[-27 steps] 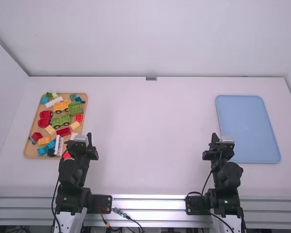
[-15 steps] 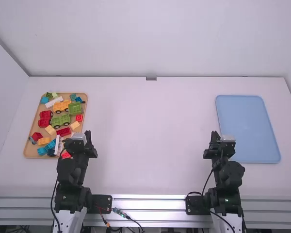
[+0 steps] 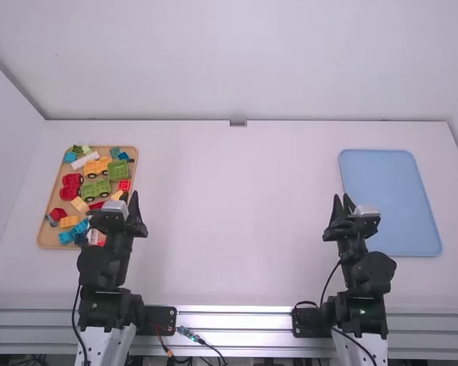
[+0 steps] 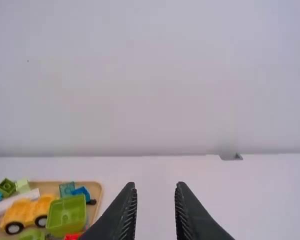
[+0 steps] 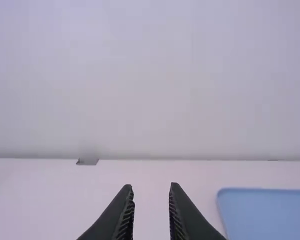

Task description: Assemble lego blocks to make yellow taxi

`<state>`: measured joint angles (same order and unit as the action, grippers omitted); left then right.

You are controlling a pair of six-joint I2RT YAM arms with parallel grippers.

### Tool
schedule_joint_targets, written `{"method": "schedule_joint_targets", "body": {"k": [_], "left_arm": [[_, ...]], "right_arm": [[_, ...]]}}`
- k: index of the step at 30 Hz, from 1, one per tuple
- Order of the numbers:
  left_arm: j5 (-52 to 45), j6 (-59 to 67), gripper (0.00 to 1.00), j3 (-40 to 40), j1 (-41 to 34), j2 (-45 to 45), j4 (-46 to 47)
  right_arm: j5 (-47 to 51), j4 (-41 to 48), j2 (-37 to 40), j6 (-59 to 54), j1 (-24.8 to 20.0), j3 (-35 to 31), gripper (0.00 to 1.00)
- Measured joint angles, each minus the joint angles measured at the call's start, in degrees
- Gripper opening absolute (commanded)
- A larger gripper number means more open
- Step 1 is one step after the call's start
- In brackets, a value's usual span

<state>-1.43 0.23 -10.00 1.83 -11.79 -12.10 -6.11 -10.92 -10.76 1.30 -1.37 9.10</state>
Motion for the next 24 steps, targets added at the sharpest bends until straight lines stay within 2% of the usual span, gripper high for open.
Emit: {"method": "schedule_joint_targets", "body": {"k": [9,13,17,24], "left_arm": [[-2.25,0.22,0.36,-7.23,0.00,-6.95,-6.75],[-2.51,-1.05,0.44,-9.99,0.00,-11.17,-9.05],[-1.22,-3.98,0.52,-9.99,0.00,-15.67,-8.13],[0.26,-6.54,0.64,-9.99,0.02,-22.67,-4.70]], "right_arm": [[-0.22,-4.70,-4.61,2.21,-0.57,4.59,0.29],[-0.11,-6.93,-7.58,1.68,1.86,7.67,0.34],[-0.15,-4.31,-10.60,0.52,3.54,11.04,0.41],[-0.07,0.79,-16.04,-0.09,3.61,15.85,0.51]]}}
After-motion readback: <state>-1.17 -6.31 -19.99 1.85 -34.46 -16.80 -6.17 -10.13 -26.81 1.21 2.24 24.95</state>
